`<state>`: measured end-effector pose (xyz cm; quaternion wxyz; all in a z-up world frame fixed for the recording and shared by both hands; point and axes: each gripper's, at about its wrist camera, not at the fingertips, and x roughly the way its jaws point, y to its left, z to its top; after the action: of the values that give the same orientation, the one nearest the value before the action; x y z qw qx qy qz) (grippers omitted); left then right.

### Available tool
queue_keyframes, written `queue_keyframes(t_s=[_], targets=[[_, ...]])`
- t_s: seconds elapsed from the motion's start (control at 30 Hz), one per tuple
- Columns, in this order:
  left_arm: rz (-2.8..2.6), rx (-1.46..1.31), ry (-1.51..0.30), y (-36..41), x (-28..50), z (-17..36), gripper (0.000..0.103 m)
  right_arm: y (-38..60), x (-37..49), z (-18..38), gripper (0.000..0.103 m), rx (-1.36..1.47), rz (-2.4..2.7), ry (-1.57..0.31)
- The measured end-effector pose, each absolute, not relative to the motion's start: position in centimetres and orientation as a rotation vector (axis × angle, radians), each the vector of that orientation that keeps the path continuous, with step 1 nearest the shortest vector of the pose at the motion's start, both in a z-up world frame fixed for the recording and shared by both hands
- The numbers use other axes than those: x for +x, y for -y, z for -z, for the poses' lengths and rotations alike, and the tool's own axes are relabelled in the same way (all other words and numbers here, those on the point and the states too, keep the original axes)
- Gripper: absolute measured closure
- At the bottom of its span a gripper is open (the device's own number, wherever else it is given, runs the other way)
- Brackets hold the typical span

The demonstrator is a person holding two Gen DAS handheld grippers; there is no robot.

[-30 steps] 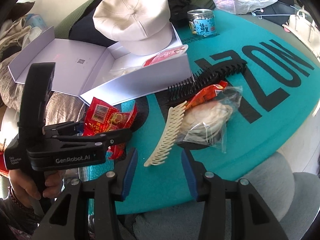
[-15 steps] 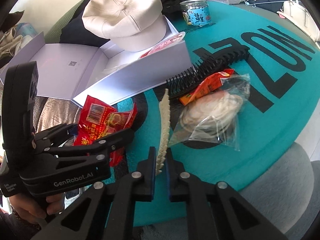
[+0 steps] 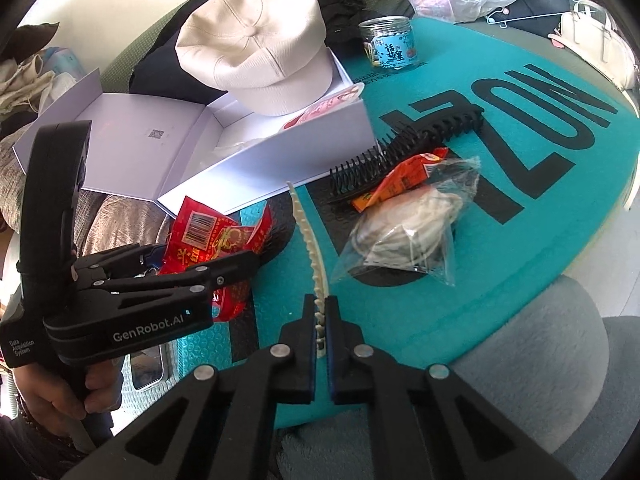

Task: Organize objects
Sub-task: 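Lift the red packet with the left tool while the right tool grasps the cream comb, then carry the red packet and cream comb toward the white box with both tools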

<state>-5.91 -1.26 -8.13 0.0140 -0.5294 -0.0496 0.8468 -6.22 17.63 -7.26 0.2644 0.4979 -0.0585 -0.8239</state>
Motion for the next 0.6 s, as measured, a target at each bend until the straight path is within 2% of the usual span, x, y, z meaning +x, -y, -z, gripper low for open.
queue_keyframes(t_s=[0.6], targets=[[-2.607,-1.642,0.219,1.3,-5.4,6.5,0.049,-17.9,-6.0,5.3,0.100,1.285,2.228,0.124]])
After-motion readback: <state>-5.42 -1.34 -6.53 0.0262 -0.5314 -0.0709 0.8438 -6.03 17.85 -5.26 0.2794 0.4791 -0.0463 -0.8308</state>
